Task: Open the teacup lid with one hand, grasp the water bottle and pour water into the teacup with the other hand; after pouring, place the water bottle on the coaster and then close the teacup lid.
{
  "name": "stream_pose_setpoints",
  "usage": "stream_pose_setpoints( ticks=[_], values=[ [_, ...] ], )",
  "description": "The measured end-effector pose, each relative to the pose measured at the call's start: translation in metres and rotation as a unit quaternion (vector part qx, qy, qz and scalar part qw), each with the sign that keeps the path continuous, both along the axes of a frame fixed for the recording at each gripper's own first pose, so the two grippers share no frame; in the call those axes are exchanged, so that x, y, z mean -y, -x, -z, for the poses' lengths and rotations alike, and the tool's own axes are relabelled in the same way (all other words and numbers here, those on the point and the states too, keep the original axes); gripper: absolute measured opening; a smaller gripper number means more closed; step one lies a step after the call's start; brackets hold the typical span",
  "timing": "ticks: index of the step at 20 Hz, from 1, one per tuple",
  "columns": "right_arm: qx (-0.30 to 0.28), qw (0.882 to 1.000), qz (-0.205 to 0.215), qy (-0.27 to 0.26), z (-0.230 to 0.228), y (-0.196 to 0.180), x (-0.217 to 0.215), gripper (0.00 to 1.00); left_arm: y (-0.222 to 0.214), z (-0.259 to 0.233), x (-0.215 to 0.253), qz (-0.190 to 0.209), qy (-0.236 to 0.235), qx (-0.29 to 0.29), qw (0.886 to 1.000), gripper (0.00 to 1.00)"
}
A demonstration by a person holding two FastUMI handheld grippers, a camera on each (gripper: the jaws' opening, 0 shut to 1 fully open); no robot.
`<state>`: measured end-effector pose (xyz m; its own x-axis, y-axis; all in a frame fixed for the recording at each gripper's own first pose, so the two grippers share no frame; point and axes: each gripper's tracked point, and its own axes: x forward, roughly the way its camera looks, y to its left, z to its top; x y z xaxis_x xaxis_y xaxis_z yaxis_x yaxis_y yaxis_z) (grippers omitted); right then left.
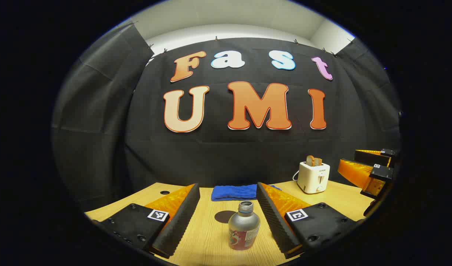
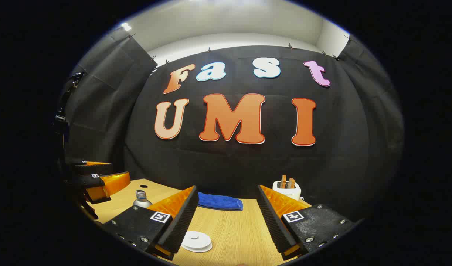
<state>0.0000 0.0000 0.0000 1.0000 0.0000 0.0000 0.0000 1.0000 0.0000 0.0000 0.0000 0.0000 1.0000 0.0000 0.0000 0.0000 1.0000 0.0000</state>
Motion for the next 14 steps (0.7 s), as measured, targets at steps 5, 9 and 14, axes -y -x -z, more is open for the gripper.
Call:
stream_pose_setpoints(
  ticks=[5, 9, 14],
  values=[
    [-0.003, 1.0, -0.001, 0.003, 0.003, 0.0, 0.001, 0.95, -0.001, 0.006, -0.004, -0.001, 0.002, -0.006, 1.0, 1.0],
    [-0.008, 1.0, -0.012, 0.001, 0.008, 0.0, -0.006, 0.95, -0.001, 0.005, -0.008, -0.007, -0.005, -0.003, 1.0, 1.0],
    [-0.015, 1.0, -0.016, 0.001, 0.013, -0.003, -0.009, 0.95, -0.002, 0.006, -0.009, -0.005, -0.002, -0.003, 1.0, 1.0]
  ],
)
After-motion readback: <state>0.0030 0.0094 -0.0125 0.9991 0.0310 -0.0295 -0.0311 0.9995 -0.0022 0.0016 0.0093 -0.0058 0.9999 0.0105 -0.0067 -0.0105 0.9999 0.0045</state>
